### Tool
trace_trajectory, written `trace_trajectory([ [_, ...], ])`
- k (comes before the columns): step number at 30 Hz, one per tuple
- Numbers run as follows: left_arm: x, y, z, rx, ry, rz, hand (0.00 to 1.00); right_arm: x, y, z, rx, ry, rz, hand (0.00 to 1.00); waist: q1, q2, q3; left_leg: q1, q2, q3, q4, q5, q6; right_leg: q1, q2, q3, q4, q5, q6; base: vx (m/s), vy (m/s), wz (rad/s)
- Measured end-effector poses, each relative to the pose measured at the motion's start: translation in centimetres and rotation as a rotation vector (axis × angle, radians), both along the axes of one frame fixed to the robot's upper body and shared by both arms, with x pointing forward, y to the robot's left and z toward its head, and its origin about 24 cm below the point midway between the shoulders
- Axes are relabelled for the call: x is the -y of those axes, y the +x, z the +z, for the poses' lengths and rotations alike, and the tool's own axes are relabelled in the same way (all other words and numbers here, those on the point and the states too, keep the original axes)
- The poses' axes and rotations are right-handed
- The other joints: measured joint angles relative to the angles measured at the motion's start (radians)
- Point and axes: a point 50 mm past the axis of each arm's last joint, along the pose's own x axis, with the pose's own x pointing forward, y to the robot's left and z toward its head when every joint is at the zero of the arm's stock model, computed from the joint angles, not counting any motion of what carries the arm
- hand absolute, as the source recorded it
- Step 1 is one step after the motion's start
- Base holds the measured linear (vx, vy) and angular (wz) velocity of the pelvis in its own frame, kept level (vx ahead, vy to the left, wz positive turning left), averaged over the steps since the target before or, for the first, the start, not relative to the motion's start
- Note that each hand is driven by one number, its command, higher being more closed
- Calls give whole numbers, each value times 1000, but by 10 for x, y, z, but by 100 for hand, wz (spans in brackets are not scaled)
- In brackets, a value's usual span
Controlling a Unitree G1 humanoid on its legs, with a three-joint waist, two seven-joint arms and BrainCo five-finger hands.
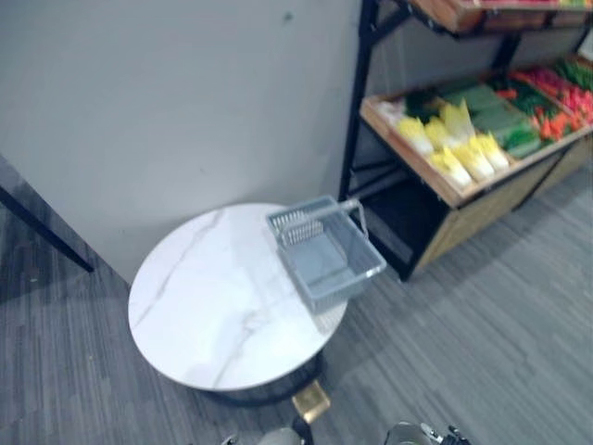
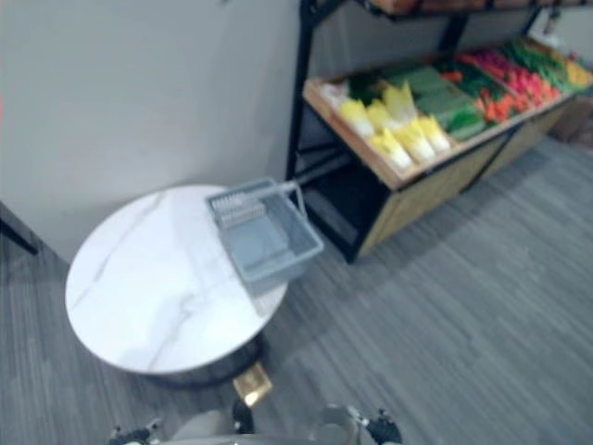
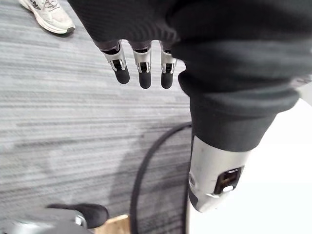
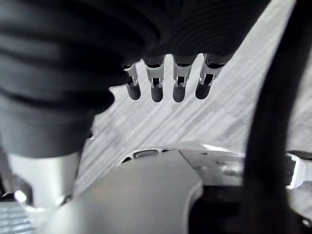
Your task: Pick vegetable in the basket
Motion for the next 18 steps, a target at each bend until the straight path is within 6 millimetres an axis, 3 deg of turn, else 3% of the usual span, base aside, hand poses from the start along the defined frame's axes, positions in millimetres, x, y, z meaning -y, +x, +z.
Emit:
trace_trajectory([
  [1,1,6,1,15,0,-6,0,-1,3,1,17,2,-4,0,-8,2,2,23,-2,-36,-2,-13,-2,-40,-4,-34,-90,-44,6,449,-72,101],
  [3,4,12,2,31,-6,-10,0,-1,2,1,17,3,-22,0,-8,6,3,65,0,-83,-4,-24,-12,-48,25,-26,-332,-52,6,536,-163,91],
  [5,11,19,2,52,-19,-20,0,2,2,0,12,-1,-47,0,-10,12,4,83,4,-166,-6,-42,-36,-42,105,131,-718,-30,25,494,-270,97],
  [7,20,24,1,62,-39,-35,0,2,-3,-1,-5,-1,-66,0,-10,16,6,77,13,-228,4,-64,-71,-20,158,287,-879,28,42,358,-305,100],
  [8,19,24,2,61,-37,-37,0,-1,-6,-2,-12,9,-77,0,-9,12,4,84,15,-248,5,-74,-86,-5,159,314,-894,60,46,370,-425,112],
  [9,13,20,2,55,-23,-19,0,-7,-16,-5,-37,23,-98,0,-7,-26,-16,100,7,-279,2,-93,-116,33,133,298,-906,133,67,373,-487,80],
  [10,15,17,0,44,-32,18,0,-1,-16,-4,-48,9,-100,0,6,3,-17,109,45,-271,8,-113,-145,66,155,250,-929,69,78,346,-476,69],
  [11,21,14,-1,37,-45,31,0,3,-16,-4,-49,-2,-100,0,6,15,-24,99,70,-243,10,-109,-153,75,171,226,-947,69,69,298,-399,46],
  [12,31,11,-4,24,-64,42,0,12,-14,-2,-43,-22,-94,0,-4,55,-38,100,111,-210,-1,-109,-165,97,209,193,-985,73,53,266,-291,54],
  [13,37,11,-5,21,-77,42,0,17,-12,-1,-46,-35,-89,0,-4,78,-42,100,146,-215,-20,-99,-185,121,242,164,-1022,78,37,261,-275,48],
  [15,36,11,-5,21,-72,44,0,16,-6,0,-43,-41,-46,0,0,78,-42,96,178,-219,-28,-72,-225,153,277,136,-1082,93,12,173,-258,31],
  [18,33,11,-4,23,-58,45,0,14,-1,0,-37,-43,-5,0,1,78,-46,65,203,-220,-29,-47,-242,163,303,111,-1142,107,-8,53,-159,22],
])
